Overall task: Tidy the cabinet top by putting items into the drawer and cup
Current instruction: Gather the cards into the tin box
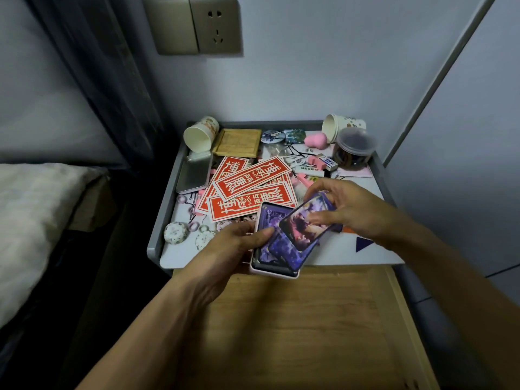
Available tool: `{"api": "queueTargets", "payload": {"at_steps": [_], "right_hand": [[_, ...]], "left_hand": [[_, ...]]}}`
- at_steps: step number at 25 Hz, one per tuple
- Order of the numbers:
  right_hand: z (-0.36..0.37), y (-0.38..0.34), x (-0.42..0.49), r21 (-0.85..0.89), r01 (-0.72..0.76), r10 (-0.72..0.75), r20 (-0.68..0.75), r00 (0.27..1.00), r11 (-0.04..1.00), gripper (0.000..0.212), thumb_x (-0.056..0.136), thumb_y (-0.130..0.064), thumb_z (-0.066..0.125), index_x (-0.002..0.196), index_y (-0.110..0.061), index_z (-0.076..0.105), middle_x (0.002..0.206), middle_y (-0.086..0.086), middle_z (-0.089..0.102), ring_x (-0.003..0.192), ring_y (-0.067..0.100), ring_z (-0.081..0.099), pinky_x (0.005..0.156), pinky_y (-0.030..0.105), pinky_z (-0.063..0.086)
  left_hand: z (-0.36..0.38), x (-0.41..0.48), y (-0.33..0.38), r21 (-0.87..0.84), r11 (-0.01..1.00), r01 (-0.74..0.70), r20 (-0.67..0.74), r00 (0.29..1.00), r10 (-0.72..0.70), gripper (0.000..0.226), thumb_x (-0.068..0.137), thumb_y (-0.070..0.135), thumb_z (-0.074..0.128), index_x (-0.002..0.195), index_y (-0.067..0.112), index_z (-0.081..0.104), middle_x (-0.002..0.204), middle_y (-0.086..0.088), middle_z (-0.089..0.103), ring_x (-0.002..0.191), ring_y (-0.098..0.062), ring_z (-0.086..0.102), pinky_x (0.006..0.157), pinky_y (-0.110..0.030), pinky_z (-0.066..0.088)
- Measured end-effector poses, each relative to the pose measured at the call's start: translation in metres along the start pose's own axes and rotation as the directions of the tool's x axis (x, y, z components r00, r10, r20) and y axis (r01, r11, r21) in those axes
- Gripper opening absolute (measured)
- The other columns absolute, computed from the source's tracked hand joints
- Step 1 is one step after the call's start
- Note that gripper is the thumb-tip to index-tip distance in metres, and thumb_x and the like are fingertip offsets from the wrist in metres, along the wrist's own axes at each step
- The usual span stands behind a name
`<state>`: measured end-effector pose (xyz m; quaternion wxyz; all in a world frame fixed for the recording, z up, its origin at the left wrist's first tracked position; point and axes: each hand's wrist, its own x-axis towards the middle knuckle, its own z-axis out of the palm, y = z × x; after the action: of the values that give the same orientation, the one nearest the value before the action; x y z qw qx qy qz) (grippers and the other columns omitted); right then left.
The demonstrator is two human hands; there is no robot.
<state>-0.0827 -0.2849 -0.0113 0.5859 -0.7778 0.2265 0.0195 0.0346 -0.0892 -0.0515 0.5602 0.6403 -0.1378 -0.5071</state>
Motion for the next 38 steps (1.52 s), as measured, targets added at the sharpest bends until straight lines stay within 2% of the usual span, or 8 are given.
{"api": "queueTargets", "payload": {"at_steps": [5,8,12,17,20,25,35,38], "right_hand": [[0.012,0.001,0.002,0.029,0.099,-0.099,-0.012,0.995,0.995,0.026,0.087,0.003,0.065,0.107,-0.012,0.057,0.109,0.0,0.069,0.099,0.012,0.07,0.068,0.028,0.06],[0.017,0.006,0.005,-0.1,0.138,-0.14,-0.007,0.99,0.985,0.031,0.086,-0.002,0.068,0.111,-0.02,0.059,0.116,-0.002,0.065,0.105,0.012,0.067,0.075,0.034,0.061],[0.02,0.007,0.004,-0.21,0.185,-0.177,0.058,0.983,0.96,0.045,0.088,-0.008,0.068,0.125,-0.029,0.056,0.13,-0.007,0.059,0.116,0.009,0.06,0.093,0.039,0.055],[0.024,0.001,0.0,-0.387,0.166,-0.17,0.025,0.985,0.907,0.047,0.083,-0.015,0.075,0.121,-0.031,0.052,0.119,-0.005,0.062,0.105,0.011,0.063,0.085,0.037,0.057],[0.03,-0.001,0.001,-0.506,0.146,-0.166,0.004,0.986,0.85,0.049,0.079,-0.021,0.078,0.118,-0.024,0.049,0.112,-0.002,0.062,0.099,0.011,0.062,0.083,0.035,0.055],[0.038,-0.003,0.002,-0.599,0.224,-0.267,0.017,0.963,0.769,0.063,0.08,-0.023,0.076,0.138,-0.025,0.052,0.123,-0.007,0.051,0.115,0.007,0.045,0.098,0.022,0.038],[0.052,0.009,0.005,-0.545,0.303,-0.44,-0.138,0.887,0.781,0.059,0.083,-0.019,0.073,0.138,-0.021,0.053,0.132,-0.004,0.058,0.116,-0.003,0.04,0.096,0.007,0.029],[0.049,0.009,0.001,-0.593,0.33,-0.414,-0.005,0.91,0.734,0.07,0.082,-0.039,0.073,0.144,-0.026,0.043,0.143,-0.009,0.045,0.126,-0.005,0.031,0.1,0.009,0.021]], "left_hand": [[0.003,0.001,-0.006,0.041,0.998,0.049,0.083,0.995,-0.052,0.03,0.088,0.023,0.068,0.112,0.005,0.067,0.104,-0.014,0.074,0.096,-0.029,0.071,0.095,-0.049,0.05],[0.001,0.001,-0.005,0.018,0.998,0.057,0.106,0.993,-0.058,0.036,0.082,0.025,0.071,0.112,0.005,0.067,0.107,-0.015,0.073,0.099,-0.031,0.07,0.098,-0.053,0.048],[0.001,0.0,-0.005,0.031,0.999,0.037,0.122,0.992,-0.041,0.039,0.082,0.028,0.07,0.113,0.005,0.066,0.104,-0.014,0.074,0.091,-0.024,0.071,0.081,-0.04,0.055],[0.004,-0.002,-0.004,0.049,0.998,0.032,0.106,0.994,-0.037,0.044,0.083,0.04,0.066,0.112,0.006,0.065,0.098,-0.01,0.075,0.082,-0.019,0.071,0.063,-0.027,0.054],[0.006,0.001,-0.005,0.03,0.997,0.065,0.066,0.996,-0.067,0.043,0.091,0.043,0.061,0.114,0.007,0.066,0.105,-0.013,0.074,0.092,-0.026,0.07,0.076,-0.037,0.056],[0.009,0.002,-0.005,-0.083,0.992,0.092,0.021,0.996,-0.091,0.035,0.095,0.035,0.059,0.117,0.009,0.068,0.114,-0.016,0.071,0.113,-0.039,0.063,0.102,-0.06,0.043],[0.01,-0.003,-0.003,-0.169,0.986,0.013,0.033,0.999,-0.007,0.03,0.093,0.023,0.06,0.112,0.001,0.066,0.108,-0.018,0.072,0.094,-0.029,0.071,0.094,-0.053,0.05],[0.007,-0.003,-0.002,-0.181,0.983,-0.008,0.001,1.0,0.008,0.034,0.094,0.026,0.06,0.114,0.0,0.066,0.11,-0.02,0.071,0.091,-0.029,0.068,0.092,-0.051,0.051]]}}
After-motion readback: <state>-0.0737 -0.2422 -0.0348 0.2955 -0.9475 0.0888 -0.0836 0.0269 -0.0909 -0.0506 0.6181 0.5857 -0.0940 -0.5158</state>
